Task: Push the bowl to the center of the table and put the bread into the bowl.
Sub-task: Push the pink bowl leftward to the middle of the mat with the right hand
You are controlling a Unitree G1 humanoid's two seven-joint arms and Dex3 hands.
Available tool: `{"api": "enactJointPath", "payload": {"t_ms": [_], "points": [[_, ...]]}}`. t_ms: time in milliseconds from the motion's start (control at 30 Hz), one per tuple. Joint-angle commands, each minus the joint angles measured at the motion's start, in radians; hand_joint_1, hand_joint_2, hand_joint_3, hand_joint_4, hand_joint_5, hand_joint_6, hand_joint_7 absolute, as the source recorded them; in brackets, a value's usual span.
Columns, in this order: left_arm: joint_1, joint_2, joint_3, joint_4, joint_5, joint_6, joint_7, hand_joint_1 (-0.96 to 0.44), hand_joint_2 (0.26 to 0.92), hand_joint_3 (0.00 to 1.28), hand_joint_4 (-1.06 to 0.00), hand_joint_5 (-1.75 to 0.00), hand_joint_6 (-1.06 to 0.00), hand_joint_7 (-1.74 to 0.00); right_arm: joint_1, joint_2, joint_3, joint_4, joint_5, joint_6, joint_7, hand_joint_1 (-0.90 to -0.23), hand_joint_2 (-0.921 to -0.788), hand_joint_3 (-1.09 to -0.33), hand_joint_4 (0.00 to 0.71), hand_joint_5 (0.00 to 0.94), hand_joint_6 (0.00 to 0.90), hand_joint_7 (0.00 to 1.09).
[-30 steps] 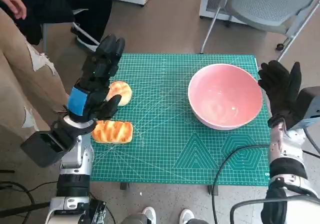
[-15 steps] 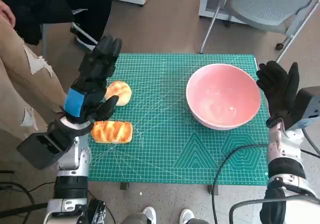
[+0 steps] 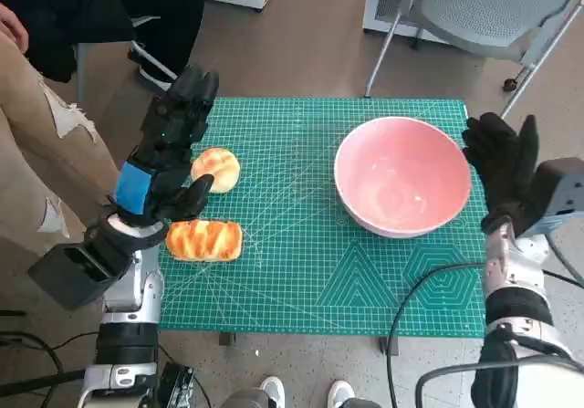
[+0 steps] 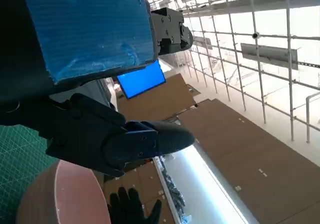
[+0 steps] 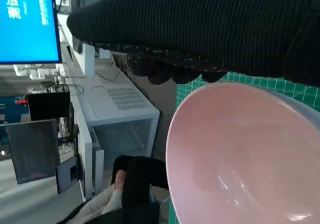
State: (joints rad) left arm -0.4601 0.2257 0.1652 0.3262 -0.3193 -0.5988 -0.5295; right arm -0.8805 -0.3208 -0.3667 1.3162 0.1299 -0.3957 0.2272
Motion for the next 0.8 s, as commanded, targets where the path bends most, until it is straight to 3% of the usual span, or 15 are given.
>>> {"api": "enactJointPath", "payload": {"t_ms": [33, 800], "points": [[0.006, 0.006, 0.004, -0.020, -0.002, 0.000, 0.003, -0.76, 0.921, 0.52, -0.05, 0.00, 0.00, -0.30, 0.029, 0.016, 0.002, 0.016, -0.006, 0.021, -0.004, -0.634, -0.921, -0.763, 0.182, 0.004, 0.253, 0.03], [-0.006, 0.002, 0.002, -0.003, 0.001, -0.002, 0.006, -0.76, 0.921, 0.53, -0.04, 0.00, 0.00, -0.28, 0.004, 0.068, 0.032, 0.007, -0.027, 0.001, -0.002, -0.684, -0.921, -0.750, 0.181, 0.001, 0.258, 0.02]]}}
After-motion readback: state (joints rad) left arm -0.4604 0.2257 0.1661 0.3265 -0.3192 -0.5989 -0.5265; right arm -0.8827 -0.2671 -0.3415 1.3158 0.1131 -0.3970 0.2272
